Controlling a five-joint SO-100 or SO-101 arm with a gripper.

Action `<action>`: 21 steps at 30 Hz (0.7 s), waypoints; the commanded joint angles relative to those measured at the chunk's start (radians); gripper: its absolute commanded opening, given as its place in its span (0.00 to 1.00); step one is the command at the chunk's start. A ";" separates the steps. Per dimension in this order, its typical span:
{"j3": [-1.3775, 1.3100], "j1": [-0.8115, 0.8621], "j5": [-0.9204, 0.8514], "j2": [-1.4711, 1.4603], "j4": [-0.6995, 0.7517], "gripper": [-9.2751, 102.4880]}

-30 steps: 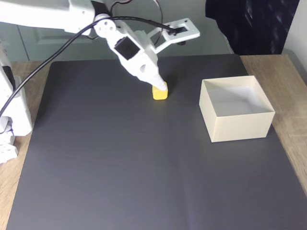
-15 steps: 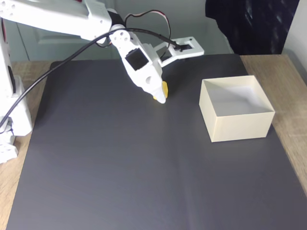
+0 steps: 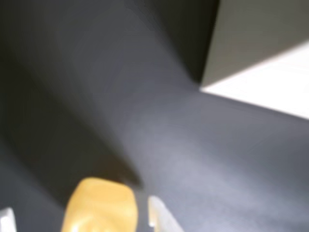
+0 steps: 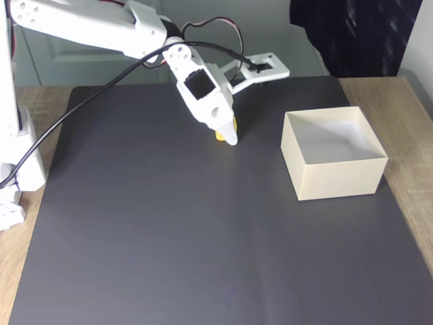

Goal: Grasp a cube block and put it in the white box.

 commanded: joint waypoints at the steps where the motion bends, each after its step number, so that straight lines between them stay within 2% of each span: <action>1: -0.044 -0.018 -0.008 0.005 -0.014 0.39; 11: -0.044 -0.026 -0.003 -0.009 -0.025 0.33; 21: -0.044 -0.035 -0.005 -0.021 -0.021 0.21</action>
